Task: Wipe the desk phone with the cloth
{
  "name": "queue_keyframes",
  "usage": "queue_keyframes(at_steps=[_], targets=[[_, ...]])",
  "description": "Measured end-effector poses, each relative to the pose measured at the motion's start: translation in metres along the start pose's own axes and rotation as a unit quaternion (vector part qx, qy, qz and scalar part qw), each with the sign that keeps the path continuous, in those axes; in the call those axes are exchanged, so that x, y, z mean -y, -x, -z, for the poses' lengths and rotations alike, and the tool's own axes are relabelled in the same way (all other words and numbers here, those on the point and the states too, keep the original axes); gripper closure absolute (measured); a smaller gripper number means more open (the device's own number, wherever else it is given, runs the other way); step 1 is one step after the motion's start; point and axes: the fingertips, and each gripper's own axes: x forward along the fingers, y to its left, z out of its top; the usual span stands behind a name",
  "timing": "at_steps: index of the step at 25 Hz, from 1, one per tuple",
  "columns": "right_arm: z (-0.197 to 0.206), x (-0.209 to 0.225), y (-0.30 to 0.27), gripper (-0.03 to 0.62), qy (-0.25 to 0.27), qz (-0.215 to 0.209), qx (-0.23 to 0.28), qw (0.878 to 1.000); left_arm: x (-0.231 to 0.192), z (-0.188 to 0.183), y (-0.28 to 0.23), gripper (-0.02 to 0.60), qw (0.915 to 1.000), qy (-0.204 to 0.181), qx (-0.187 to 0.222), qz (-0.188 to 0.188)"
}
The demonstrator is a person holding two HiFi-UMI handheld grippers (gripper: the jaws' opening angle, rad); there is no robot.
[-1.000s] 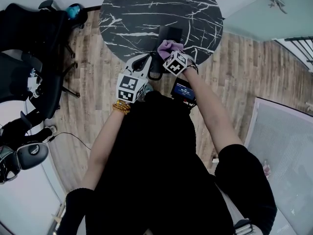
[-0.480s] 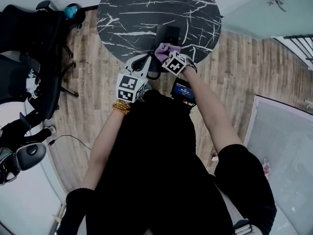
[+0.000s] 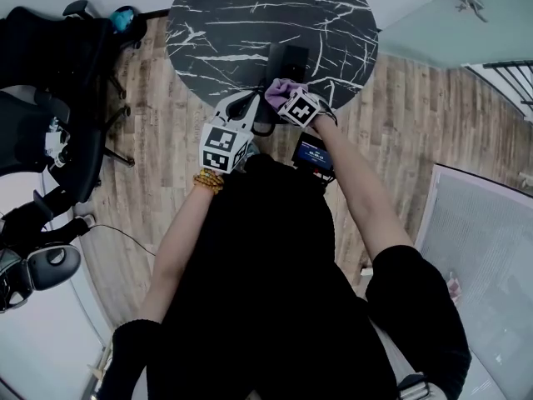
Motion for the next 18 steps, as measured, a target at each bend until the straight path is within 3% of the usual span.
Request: queue_keyframes(at_steps=[3, 7, 10, 14, 18], targets=[[-0.004, 0.001, 0.001, 0.536, -0.028, -0.02, 0.018, 0.999, -0.002, -0.003, 0.002, 0.566, 1.0, -0.001, 0.002, -0.003], [-0.015, 0.002, 0.01, 0.536, -0.062, -0.082, 0.045, 0.994, -0.007, -0.001, 0.008, 0.566, 1.0, 0.0, 0.0, -0.01], [-0.033, 0.014, 0.026, 0.536, -0.045, -0.088, 0.073, 0.992, -0.012, 0.001, 0.013, 0.566, 0.9999, 0.003, -0.001, -0.016], [-0.061, 0.059, 0.056, 0.536, -0.001, -0.021, 0.116, 0.993, -0.014, 0.001, 0.014, 0.566, 0.9998, 0.004, -0.002, -0.018], [-0.088, 0.116, 0.093, 0.536, 0.04, 0.128, 0.147, 0.98, -0.012, 0.002, 0.014, 0.566, 0.9998, 0.003, -0.004, -0.017]])
